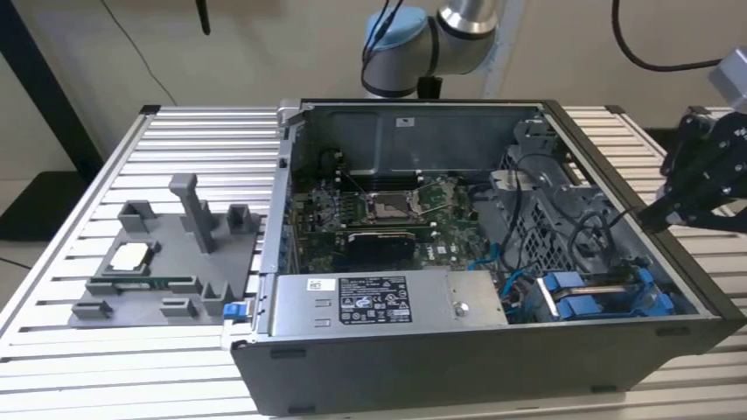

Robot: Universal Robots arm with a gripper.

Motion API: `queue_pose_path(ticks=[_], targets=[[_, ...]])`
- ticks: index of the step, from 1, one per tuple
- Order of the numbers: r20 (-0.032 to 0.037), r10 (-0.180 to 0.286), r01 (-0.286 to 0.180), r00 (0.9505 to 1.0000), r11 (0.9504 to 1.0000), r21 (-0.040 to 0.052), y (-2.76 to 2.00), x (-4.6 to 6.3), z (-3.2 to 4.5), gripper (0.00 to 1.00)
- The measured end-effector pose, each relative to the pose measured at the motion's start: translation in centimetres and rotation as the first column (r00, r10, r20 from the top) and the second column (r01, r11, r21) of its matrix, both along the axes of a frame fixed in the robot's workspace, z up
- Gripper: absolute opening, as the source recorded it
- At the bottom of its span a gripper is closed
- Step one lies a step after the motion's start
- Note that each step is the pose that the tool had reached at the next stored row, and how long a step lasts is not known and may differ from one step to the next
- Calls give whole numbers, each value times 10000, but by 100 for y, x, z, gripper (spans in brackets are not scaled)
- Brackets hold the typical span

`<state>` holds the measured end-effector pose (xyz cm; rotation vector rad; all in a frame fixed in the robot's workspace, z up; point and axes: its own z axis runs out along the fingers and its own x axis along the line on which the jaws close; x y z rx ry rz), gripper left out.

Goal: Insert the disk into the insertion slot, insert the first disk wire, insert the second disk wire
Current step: 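Insert the second disk wire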

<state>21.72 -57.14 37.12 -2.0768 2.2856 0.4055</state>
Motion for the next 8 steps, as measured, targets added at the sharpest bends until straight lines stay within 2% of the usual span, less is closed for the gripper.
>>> queue_pose_path(ticks=[3,8], targets=[[-5,-2,2,10000,10000,1,0,0,-34,16],[-70,-14,14,10000,10000,50,-13,-34,-4,16]])
